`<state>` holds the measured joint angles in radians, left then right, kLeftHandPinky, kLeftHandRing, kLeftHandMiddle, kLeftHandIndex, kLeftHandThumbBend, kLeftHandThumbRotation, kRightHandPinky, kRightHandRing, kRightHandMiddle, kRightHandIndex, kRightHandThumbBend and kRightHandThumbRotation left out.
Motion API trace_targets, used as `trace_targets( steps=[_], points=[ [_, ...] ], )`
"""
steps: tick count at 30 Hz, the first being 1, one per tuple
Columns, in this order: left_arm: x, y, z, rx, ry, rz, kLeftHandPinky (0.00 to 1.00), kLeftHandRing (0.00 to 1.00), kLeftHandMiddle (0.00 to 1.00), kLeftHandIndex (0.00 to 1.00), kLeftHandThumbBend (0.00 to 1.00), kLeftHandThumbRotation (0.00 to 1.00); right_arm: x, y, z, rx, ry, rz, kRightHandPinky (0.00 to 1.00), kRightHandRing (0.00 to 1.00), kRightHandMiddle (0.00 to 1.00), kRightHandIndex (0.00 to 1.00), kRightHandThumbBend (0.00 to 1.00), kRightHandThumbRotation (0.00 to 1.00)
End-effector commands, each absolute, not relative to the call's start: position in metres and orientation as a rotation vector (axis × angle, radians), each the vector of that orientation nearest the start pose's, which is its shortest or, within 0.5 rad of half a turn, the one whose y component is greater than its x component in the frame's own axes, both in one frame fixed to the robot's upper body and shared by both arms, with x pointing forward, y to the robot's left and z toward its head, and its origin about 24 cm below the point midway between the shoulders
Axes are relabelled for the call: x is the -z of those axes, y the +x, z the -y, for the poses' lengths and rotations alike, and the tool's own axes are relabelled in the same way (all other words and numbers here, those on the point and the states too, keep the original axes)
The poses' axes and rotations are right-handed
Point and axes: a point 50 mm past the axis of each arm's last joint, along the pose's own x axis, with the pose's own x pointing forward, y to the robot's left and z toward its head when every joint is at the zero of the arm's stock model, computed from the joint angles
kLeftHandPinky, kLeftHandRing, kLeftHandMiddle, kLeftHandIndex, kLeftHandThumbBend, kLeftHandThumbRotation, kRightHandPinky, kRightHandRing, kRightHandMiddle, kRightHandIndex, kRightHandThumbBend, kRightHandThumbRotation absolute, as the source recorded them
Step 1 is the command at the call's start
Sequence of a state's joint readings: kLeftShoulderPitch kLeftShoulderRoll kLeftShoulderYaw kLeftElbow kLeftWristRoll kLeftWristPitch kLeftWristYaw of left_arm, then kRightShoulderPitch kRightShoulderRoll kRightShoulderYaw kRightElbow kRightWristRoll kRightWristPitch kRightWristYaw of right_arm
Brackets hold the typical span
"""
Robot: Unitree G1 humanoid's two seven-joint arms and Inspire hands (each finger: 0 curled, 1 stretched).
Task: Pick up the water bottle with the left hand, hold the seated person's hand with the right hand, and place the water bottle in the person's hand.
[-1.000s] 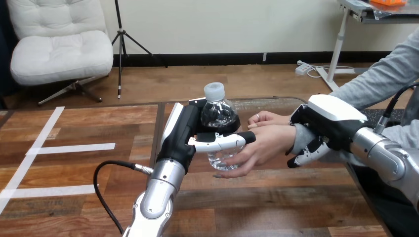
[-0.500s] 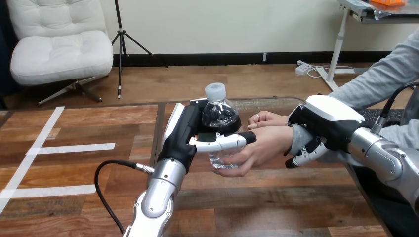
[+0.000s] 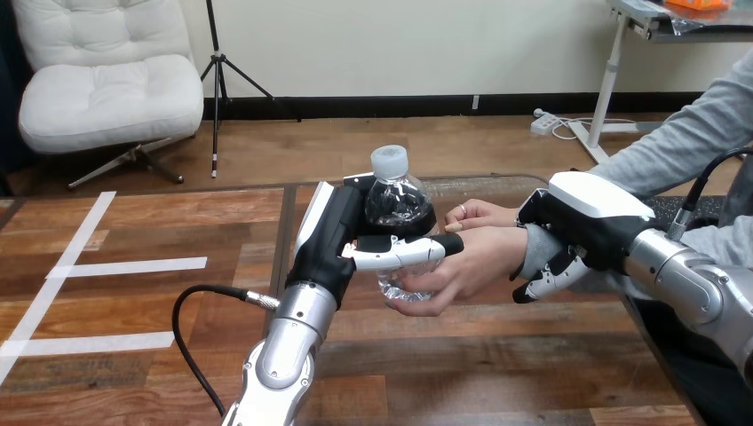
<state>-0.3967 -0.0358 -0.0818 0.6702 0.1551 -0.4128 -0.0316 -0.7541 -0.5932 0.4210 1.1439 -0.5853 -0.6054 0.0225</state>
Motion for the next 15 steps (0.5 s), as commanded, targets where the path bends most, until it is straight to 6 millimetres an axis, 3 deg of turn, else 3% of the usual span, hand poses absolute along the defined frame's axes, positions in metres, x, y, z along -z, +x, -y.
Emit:
trace_targets(
  steps=[1, 15],
  points=[
    [-0.0661, 0.3256, -0.0736, 0.306, 0.15, 0.272, 0.29, 0.34, 0.38, 0.39, 0.84, 0.0, -0.0909, 0.3634, 0.2205, -0.425, -1.225, 0.141, 0.19, 0.22, 0.27, 0.27, 0.74, 0.0],
    [-0.0656, 0.326, -0.0731, 0.307, 0.138, 0.266, 0.3, 0.35, 0.39, 0.39, 0.83, 0.0, -0.0892, 0.3625, 0.222, -0.424, -1.221, 0.137, 0.19, 0.23, 0.27, 0.28, 0.75, 0.0]
  ],
)
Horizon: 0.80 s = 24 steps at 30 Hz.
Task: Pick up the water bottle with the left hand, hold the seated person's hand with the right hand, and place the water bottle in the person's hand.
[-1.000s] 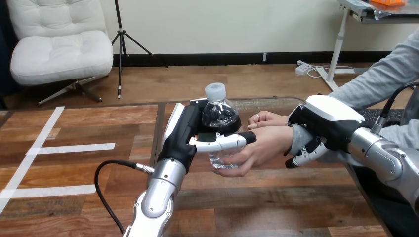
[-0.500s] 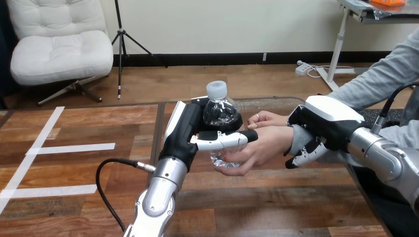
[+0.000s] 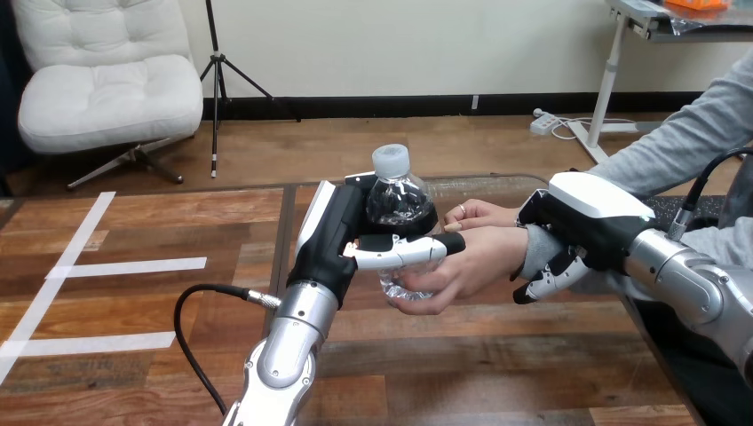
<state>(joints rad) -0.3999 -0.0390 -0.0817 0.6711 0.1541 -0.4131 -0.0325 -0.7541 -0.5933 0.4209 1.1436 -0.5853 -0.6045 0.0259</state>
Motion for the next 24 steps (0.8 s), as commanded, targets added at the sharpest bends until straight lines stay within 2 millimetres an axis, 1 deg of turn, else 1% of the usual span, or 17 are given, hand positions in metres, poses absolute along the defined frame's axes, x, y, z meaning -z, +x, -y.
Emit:
trace_targets(
  steps=[1, 24],
  points=[
    [-0.0656, 0.326, -0.073, 0.308, 0.138, 0.266, 0.3, 0.35, 0.39, 0.39, 0.83, 0.0, -0.0891, 0.3624, 0.2221, -0.424, -1.22, 0.136, 0.19, 0.23, 0.27, 0.28, 0.75, 0.0],
    [-0.065, 0.3255, -0.0722, 0.317, 0.128, 0.266, 0.3, 0.35, 0.39, 0.39, 0.83, 0.0, -0.088, 0.3625, 0.2227, -0.424, -1.223, 0.125, 0.19, 0.22, 0.27, 0.28, 0.74, 0.0]
  ],
)
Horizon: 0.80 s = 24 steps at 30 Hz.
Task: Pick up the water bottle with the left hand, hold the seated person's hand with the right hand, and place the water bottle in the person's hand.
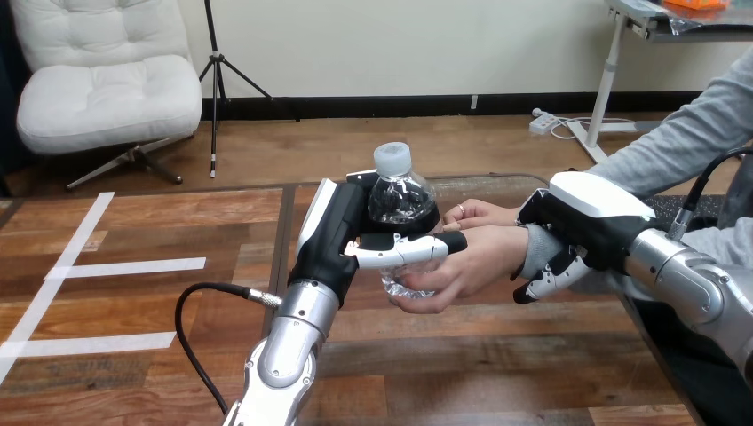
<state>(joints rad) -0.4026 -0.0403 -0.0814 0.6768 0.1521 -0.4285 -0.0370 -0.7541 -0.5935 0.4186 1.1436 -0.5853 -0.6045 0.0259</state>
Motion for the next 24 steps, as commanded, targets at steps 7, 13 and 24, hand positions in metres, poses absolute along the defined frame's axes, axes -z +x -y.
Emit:
trace_targets(
  steps=[7, 13, 24],
  points=[
    [-0.0642, 0.3257, -0.0726, 0.327, 0.115, 0.25, 0.34, 0.39, 0.42, 0.41, 0.85, 0.0, -0.0879, 0.3624, 0.2234, -0.423, -1.223, 0.122, 0.18, 0.22, 0.27, 0.27, 0.73, 0.0],
    [-0.0624, 0.3268, -0.0732, 0.354, 0.114, 0.219, 0.38, 0.43, 0.47, 0.46, 0.88, 0.01, -0.0874, 0.3617, 0.2237, -0.42, -1.223, 0.129, 0.18, 0.22, 0.27, 0.27, 0.74, 0.0],
    [-0.059, 0.3288, -0.0749, 0.405, 0.094, 0.176, 0.53, 0.58, 0.61, 0.65, 0.96, 0.21, -0.0864, 0.361, 0.2249, -0.42, -1.224, 0.126, 0.19, 0.22, 0.27, 0.28, 0.74, 0.0]
  ],
)
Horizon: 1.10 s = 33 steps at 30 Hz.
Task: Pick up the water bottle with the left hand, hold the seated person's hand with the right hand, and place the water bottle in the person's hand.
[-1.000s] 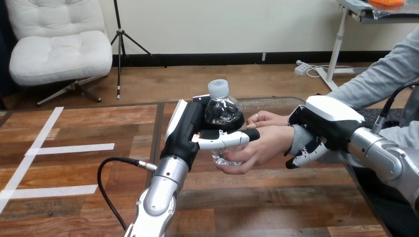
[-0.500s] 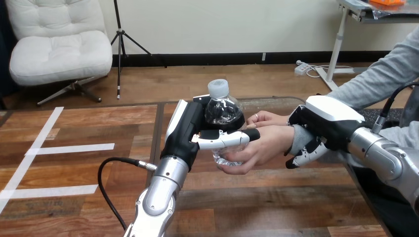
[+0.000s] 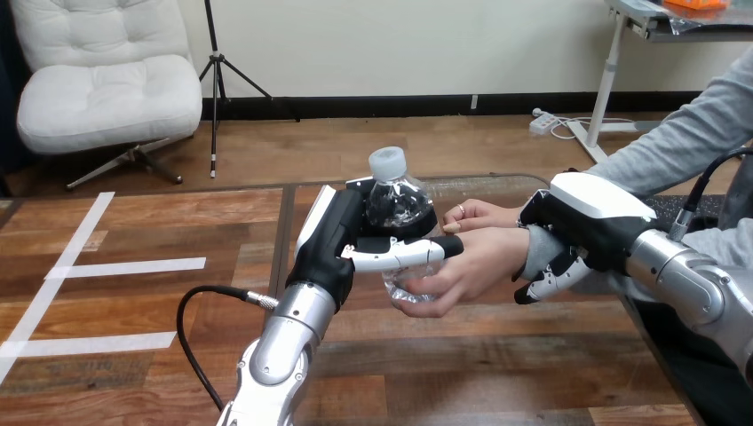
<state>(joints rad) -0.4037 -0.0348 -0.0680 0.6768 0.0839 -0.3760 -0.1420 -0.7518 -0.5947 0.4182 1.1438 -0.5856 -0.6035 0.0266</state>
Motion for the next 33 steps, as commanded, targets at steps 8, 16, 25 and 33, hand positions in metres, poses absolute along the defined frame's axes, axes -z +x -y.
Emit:
trace_targets(
  steps=[8, 16, 25, 33],
  points=[
    [-0.057, 0.3297, -0.0766, 0.432, 0.105, 0.16, 0.67, 0.72, 0.73, 0.78, 1.0, 0.4, -0.0865, 0.3603, 0.2252, -0.42, -1.225, 0.135, 0.19, 0.22, 0.26, 0.27, 0.75, 0.0],
    [-0.0553, 0.3301, -0.0787, 0.474, 0.155, 0.152, 0.85, 0.86, 0.85, 0.89, 1.0, 0.59, -0.0862, 0.3598, 0.2258, -0.418, -1.223, 0.137, 0.18, 0.21, 0.26, 0.27, 0.75, 0.0],
    [-0.0541, 0.33, -0.0806, 0.486, 0.18, 0.151, 0.95, 0.95, 0.94, 0.95, 1.0, 0.74, -0.0862, 0.3598, 0.2266, -0.42, -1.23, 0.128, 0.18, 0.21, 0.26, 0.27, 0.74, 0.0],
    [-0.0537, 0.3297, -0.0825, 0.479, 0.188, 0.159, 0.98, 0.98, 0.97, 0.97, 1.0, 0.83, -0.0857, 0.3596, 0.2268, -0.422, -1.235, 0.125, 0.19, 0.22, 0.27, 0.28, 0.74, 0.0]
  ],
)
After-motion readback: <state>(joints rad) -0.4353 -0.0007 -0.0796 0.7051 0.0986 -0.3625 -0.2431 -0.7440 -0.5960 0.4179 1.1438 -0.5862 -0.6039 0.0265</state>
